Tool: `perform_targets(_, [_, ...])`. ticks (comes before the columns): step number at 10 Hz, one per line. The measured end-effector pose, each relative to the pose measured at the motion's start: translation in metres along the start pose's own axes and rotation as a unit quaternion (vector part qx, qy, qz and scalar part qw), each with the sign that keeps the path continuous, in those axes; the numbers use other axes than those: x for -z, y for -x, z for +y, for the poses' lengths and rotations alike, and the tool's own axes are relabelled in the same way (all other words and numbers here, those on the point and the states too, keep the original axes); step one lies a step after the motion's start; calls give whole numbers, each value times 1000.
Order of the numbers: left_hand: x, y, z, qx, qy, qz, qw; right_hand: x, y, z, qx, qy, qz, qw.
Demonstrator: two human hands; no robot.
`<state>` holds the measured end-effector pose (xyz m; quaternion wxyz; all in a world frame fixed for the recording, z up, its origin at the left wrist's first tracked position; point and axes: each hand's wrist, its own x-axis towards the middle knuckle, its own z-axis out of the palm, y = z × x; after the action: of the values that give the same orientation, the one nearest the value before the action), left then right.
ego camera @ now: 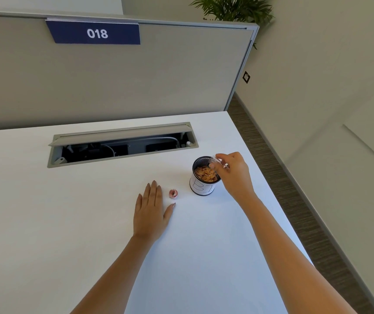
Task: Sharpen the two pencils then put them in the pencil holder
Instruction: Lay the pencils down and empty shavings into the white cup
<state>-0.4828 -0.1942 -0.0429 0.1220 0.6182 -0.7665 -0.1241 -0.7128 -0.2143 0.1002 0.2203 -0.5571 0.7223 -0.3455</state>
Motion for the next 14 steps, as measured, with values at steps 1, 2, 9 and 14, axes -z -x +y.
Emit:
perform_targets(1, [1,0,-1,-7,-22,-14,1000,-1,4,0,18,10,8,1000])
perform_targets(2, [3,1,-1,-16,-31,-21,999,-3,7,-1,13,-3,25,1000])
perform_targets(9, [3,2,-2,-22,-39,-12,999,-13,12,-6,76,14,71,994])
perform_targets(14, [3,3,-2,-25,-38,-10,999,-15,10,-7,85,81,73,990])
